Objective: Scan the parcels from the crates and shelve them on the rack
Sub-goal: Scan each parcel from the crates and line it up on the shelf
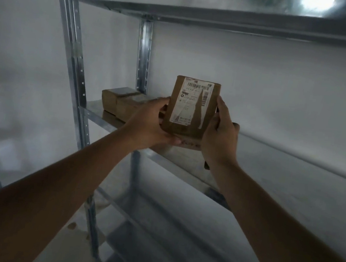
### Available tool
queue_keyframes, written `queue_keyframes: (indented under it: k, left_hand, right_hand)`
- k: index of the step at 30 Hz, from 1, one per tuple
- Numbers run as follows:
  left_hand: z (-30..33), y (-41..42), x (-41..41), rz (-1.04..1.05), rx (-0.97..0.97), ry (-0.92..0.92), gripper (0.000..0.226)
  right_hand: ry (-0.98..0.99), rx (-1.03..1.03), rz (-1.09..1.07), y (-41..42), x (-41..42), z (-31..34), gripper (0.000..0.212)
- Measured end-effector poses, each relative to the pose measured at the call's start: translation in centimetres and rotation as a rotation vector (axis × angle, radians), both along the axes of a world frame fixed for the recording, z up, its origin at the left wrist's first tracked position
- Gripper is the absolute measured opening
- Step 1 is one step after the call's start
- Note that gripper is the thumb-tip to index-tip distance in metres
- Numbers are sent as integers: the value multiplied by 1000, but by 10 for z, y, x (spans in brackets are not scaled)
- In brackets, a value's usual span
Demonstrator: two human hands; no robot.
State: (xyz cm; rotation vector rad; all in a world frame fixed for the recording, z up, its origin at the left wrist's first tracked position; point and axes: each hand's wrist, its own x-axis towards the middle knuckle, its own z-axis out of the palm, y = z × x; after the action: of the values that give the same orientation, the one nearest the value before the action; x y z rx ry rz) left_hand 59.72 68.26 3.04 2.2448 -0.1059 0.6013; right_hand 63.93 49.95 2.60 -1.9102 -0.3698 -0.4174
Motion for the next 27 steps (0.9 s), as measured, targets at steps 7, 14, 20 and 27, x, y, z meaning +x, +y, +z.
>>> queue_keyframes:
  k: [7, 14, 20, 27]
  left_hand:
    - [0, 50, 46, -95, 97, 6, 101]
    - [17, 94, 74, -257, 242, -22, 88]
    - [12, 112, 103, -411, 233, 51, 74]
    - [1, 112, 134, -538, 273, 49, 70]
  right_hand:
    - [73, 7, -117, 43, 30, -1, 52]
    - [282, 47, -236, 74, 45, 4, 49]
    - [438, 155, -293, 84, 58, 4, 47]
    - [529, 166, -321, 79, 69, 1, 45]
